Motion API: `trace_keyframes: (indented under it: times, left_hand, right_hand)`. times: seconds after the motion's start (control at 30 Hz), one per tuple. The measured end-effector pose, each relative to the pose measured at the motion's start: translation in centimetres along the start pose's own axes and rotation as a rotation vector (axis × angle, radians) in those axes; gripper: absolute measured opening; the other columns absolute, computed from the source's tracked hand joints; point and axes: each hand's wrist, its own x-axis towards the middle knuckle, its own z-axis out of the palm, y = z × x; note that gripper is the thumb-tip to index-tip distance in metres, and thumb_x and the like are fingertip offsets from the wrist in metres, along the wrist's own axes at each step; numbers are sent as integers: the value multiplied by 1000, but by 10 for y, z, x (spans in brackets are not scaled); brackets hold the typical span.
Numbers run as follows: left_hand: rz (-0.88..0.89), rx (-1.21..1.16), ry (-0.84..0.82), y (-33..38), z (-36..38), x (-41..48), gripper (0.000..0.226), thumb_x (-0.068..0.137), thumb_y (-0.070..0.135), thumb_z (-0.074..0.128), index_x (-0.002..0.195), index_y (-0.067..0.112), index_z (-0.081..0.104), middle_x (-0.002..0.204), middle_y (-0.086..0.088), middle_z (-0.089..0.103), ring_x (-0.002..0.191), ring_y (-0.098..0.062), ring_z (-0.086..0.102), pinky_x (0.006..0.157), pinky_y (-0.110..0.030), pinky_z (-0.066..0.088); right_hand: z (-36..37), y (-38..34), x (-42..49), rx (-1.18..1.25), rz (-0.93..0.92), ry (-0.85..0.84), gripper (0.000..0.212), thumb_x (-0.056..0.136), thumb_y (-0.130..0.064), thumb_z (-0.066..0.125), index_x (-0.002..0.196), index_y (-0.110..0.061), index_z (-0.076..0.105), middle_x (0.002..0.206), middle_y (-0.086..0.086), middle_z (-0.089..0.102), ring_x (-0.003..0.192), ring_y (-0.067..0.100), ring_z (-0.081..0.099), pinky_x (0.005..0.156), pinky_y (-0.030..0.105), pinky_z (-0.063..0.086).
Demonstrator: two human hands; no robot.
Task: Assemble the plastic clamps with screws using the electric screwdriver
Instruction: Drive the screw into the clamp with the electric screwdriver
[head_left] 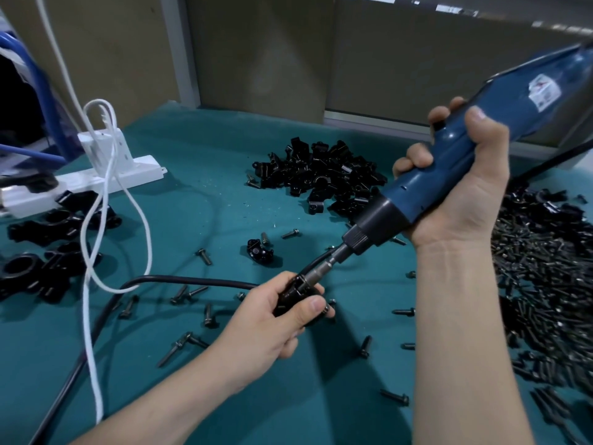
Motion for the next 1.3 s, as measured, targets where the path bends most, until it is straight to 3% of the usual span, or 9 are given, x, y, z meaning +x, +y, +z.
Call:
trace_keyframes:
  times: [0.27,1.3]
  left_hand:
    - [7,44,-12,-1,0,0,37,76,27,66,101,1,55,82,-7,72,39,-7,28,38,-16,27]
    - [18,43,31,-4,-1,0,38,74,30,66,99,4,55,85,-10,72,43,-10,24,41,-19,23]
  right_hand:
    - [-4,0,1,46,32,-47,6,90,-20,47,95,-17,50,80,-7,57,47,6,45,52,21,42]
    - [-2,10,2,54,61,-28,5,92,-18,46,94,-17,51,79,-7,58,46,6,45,51,20,43]
